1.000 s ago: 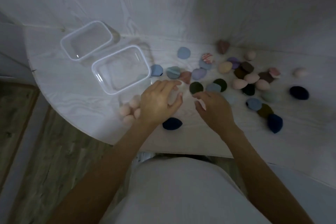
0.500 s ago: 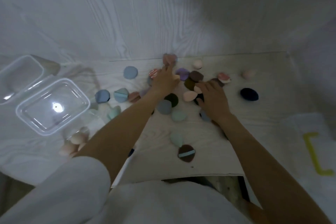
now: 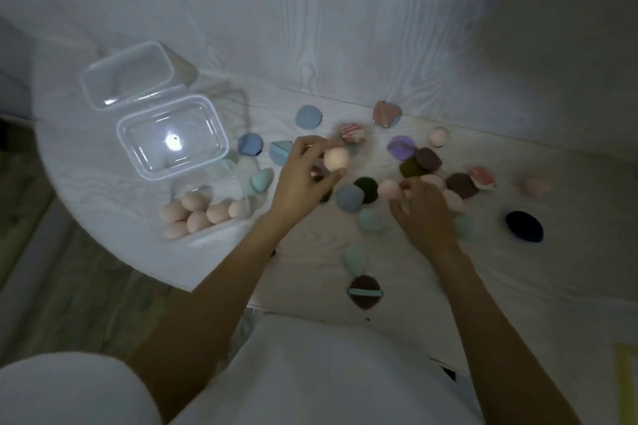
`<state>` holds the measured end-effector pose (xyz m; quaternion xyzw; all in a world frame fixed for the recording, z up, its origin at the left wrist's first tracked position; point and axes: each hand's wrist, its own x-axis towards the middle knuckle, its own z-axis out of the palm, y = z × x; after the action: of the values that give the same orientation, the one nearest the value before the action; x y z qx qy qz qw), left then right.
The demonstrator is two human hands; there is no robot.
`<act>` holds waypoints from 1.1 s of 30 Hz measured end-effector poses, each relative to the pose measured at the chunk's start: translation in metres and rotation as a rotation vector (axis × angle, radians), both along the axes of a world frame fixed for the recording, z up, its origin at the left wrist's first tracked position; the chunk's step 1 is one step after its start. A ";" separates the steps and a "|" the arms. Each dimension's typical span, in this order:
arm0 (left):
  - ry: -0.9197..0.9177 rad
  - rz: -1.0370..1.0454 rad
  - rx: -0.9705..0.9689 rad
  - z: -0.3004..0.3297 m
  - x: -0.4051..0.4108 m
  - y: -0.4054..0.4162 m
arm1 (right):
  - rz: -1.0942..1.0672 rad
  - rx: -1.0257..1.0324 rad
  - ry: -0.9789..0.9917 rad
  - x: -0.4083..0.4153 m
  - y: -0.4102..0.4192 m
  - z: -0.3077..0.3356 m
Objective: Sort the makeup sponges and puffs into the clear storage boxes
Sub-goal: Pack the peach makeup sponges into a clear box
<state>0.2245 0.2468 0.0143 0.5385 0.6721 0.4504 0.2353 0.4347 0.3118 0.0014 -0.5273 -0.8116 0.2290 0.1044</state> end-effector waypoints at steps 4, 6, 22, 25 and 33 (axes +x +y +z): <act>-0.014 0.281 -0.040 0.006 -0.051 -0.069 | -0.023 -0.216 0.203 -0.033 -0.031 0.011; 0.024 0.372 -0.123 0.002 -0.079 -0.096 | 0.020 -0.250 0.226 -0.053 -0.045 0.014; 0.276 0.201 -0.473 -0.047 -0.159 -0.118 | 0.148 -0.272 0.258 -0.170 -0.080 0.032; 0.269 0.158 -0.526 -0.048 -0.160 -0.120 | 0.158 -0.261 0.249 -0.177 -0.076 0.030; 0.342 0.148 -0.576 -0.046 -0.162 -0.112 | 0.148 -0.261 0.258 -0.185 -0.074 0.020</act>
<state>0.0630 0.1344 -0.0314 0.4676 0.8385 0.1614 0.2284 0.2498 0.2380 0.0210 -0.4414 -0.7915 0.4051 0.1209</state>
